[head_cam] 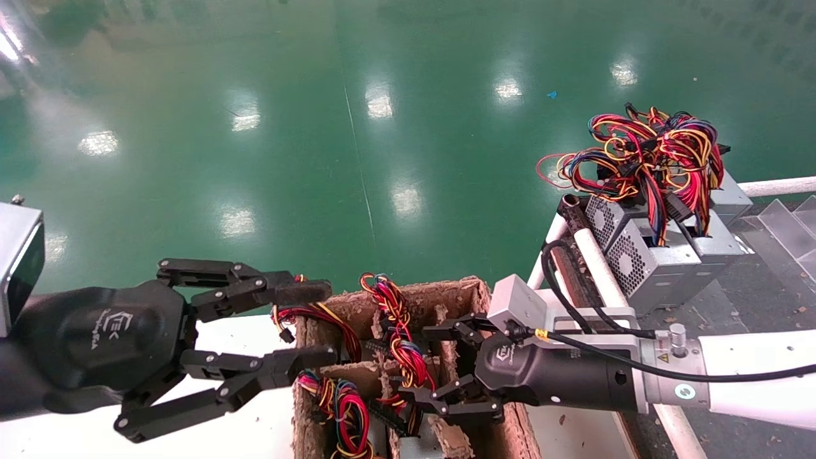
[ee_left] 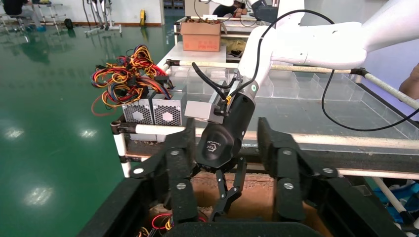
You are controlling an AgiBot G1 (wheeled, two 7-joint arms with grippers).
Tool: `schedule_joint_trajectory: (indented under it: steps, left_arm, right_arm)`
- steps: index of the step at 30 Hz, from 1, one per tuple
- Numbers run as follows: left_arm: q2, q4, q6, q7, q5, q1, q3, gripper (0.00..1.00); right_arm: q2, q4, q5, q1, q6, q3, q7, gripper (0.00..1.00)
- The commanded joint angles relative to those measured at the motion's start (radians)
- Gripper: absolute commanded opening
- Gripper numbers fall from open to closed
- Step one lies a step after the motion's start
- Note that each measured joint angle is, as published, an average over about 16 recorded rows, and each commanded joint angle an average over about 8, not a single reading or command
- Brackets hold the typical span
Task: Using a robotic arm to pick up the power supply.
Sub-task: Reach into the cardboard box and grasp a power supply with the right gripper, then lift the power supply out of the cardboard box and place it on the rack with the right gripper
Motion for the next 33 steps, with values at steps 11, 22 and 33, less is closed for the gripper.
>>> schedule_joint_trajectory:
  steps: [11, 22, 33]
  left_arm:
    - [0.000, 0.000, 0.000, 0.000, 0.000, 0.000, 0.000, 1.00]
    - [0.000, 0.000, 0.000, 0.000, 0.000, 0.000, 0.000, 1.00]
    - [0.000, 0.000, 0.000, 0.000, 0.000, 0.000, 0.000, 1.00]
  right_arm:
    - [-0.019, -0.006, -0.027, -0.006, 0.018, -0.017, 0.004, 0.00]
    - [-0.022, -0.010, -0.025, -0.014, 0.030, -0.013, 0.002, 0.00]
    - [0.008, 0.040, 0.022, -0.025, 0.027, 0.019, -0.002, 0.00]
